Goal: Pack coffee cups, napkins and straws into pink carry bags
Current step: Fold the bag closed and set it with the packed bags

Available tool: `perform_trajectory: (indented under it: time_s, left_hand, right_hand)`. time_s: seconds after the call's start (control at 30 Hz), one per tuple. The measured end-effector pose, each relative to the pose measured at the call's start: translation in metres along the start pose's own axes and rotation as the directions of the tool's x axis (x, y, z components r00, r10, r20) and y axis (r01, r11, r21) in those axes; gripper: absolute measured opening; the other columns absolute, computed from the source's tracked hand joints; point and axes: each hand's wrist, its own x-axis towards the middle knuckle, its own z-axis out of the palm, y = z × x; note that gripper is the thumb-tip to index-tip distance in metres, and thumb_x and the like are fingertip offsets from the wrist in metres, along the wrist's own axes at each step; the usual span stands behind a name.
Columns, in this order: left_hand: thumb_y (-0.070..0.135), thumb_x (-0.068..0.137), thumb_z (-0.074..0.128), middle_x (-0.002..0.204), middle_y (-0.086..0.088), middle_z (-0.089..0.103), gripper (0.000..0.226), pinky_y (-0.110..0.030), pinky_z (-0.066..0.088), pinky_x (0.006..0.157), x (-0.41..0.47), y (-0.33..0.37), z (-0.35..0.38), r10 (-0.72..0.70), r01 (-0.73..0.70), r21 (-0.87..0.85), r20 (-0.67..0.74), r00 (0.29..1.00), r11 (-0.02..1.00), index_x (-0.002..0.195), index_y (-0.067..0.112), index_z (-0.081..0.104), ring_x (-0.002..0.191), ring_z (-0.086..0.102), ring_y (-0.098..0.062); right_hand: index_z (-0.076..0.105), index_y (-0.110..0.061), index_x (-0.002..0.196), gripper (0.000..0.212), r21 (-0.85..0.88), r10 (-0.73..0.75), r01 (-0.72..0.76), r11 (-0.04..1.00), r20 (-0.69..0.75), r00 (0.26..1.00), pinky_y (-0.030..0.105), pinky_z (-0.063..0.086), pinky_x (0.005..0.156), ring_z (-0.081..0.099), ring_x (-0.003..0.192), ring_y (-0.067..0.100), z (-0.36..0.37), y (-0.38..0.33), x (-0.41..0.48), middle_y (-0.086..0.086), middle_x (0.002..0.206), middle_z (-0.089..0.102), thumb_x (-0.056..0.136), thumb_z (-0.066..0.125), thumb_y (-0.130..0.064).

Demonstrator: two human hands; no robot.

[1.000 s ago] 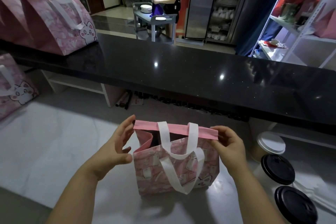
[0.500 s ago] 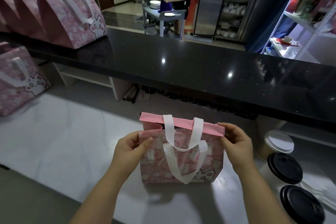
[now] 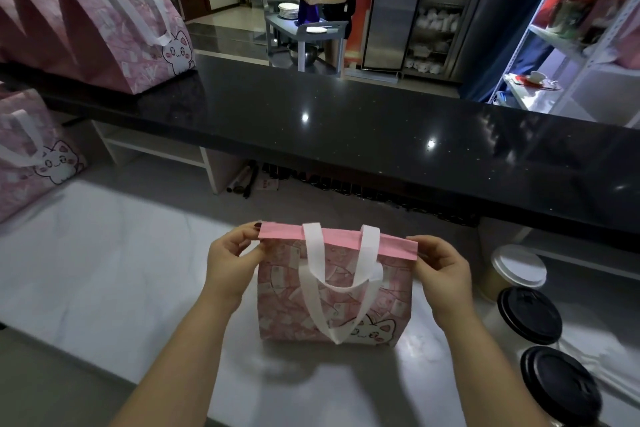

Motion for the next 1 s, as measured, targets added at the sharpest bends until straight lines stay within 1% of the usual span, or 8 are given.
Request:
perform_trajectory:
  time_s: [0.17, 0.3, 0.47, 0.6, 0.7, 0.77, 0.83, 1.0]
  left_hand:
    - [-0.006, 0.077, 0.074, 0.079, 0.006, 0.071, 0.034, -0.022, 0.057, 0.069, 0.003, 0.003, 0.002, 0.011, -0.015, -0.076, -0.056, 0.998, 0.997, 0.068, 0.024, 0.060, 0.083, 0.068, -0.016]
    - [-0.012, 0.078, 0.071, 0.085, 0.007, 0.070, 0.045, -0.024, 0.058, 0.072, 0.005, 0.011, -0.001, 0.086, -0.087, 0.060, 0.016, 0.996, 0.994, 0.085, 0.032, 0.065, 0.083, 0.067, -0.013]
    - [-0.012, 0.074, 0.074, 0.088, 0.013, 0.067, 0.044, -0.022, 0.053, 0.081, 0.001, 0.019, -0.012, 0.399, -0.451, 0.400, 0.210, 0.893, 0.798, 0.080, 0.031, 0.071, 0.089, 0.063, -0.010]
    - [0.019, 0.077, 0.079, 0.094, 0.015, 0.065, 0.013, -0.035, 0.054, 0.083, -0.001, 0.026, -0.021, 0.530, -0.630, 0.559, 0.357, 0.769, 0.538, 0.088, 0.021, 0.074, 0.090, 0.060, -0.006]
    - [0.039, 0.082, 0.073, 0.091, 0.013, 0.065, 0.022, -0.034, 0.050, 0.081, -0.003, 0.030, -0.014, 0.545, -0.628, 0.600, 0.348, 0.763, 0.495, 0.089, 0.018, 0.072, 0.086, 0.060, -0.008]
    - [0.036, 0.081, 0.076, 0.090, 0.015, 0.063, 0.026, -0.031, 0.049, 0.080, -0.004, 0.034, -0.006, 0.482, -0.557, 0.614, 0.307, 0.821, 0.558, 0.101, 0.022, 0.067, 0.083, 0.058, -0.007]
    - [0.027, 0.078, 0.079, 0.092, 0.016, 0.063, 0.036, -0.034, 0.048, 0.082, -0.001, 0.037, -0.002, 0.420, -0.517, 0.646, 0.316, 0.851, 0.561, 0.111, 0.024, 0.065, 0.084, 0.058, -0.008]
    - [0.008, 0.075, 0.081, 0.077, 0.008, 0.067, 0.016, -0.040, 0.045, 0.074, 0.000, 0.043, -0.004, 0.464, -0.578, 0.736, 0.399, 0.791, 0.353, 0.080, 0.018, 0.070, 0.072, 0.061, -0.018]
  right_hand:
    - [0.067, -0.037, 0.090, 0.046, -0.062, -0.070, 0.069, 0.996, -0.015, 0.997, 0.017, 0.055, 0.069, 0.067, 0.085, 0.009, 0.005, 0.002, 0.000, -0.011, 0.090, 0.069, 0.082, 0.069, 0.008]
    - [0.055, -0.046, 0.099, 0.060, -0.287, -0.271, 0.307, 0.907, 0.159, 0.949, 0.011, 0.050, 0.080, 0.061, 0.098, 0.006, -0.001, -0.002, 0.000, -0.018, 0.100, 0.062, 0.082, 0.065, 0.011]
    - [0.068, -0.018, 0.093, 0.028, -0.548, -0.337, 0.471, 0.692, 0.331, 0.881, 0.023, 0.056, 0.084, 0.060, 0.097, 0.007, -0.014, -0.003, 0.007, -0.016, 0.102, 0.058, 0.079, 0.072, 0.006]
    - [0.068, -0.024, 0.093, 0.019, -0.573, -0.320, 0.447, 0.687, 0.314, 0.894, 0.029, 0.052, 0.090, 0.058, 0.103, 0.002, -0.018, -0.008, 0.003, -0.026, 0.106, 0.059, 0.079, 0.077, -0.015]
    - [0.061, -0.041, 0.096, 0.030, -0.493, -0.265, 0.328, 0.806, 0.195, 0.944, 0.023, 0.053, 0.084, 0.060, 0.102, 0.002, -0.008, -0.015, 0.000, -0.027, 0.101, 0.062, 0.080, 0.076, -0.020]
    - [0.055, -0.050, 0.104, 0.044, -0.450, -0.176, 0.228, 0.863, 0.155, 0.972, 0.011, 0.052, 0.077, 0.058, 0.101, -0.004, 0.001, -0.020, 0.001, -0.028, 0.100, 0.061, 0.081, 0.076, -0.018]
    - [0.057, -0.052, 0.102, 0.044, -0.472, -0.121, 0.182, 0.863, 0.156, 0.980, 0.014, 0.055, 0.075, 0.057, 0.100, -0.006, 0.006, -0.023, 0.005, -0.029, 0.099, 0.060, 0.084, 0.073, -0.015]
    - [0.058, -0.037, 0.073, 0.037, -0.627, -0.117, 0.167, 0.760, 0.121, 0.986, 0.037, 0.059, 0.067, 0.059, 0.080, 0.011, 0.009, -0.026, 0.008, -0.010, 0.083, 0.060, 0.087, 0.065, -0.003]
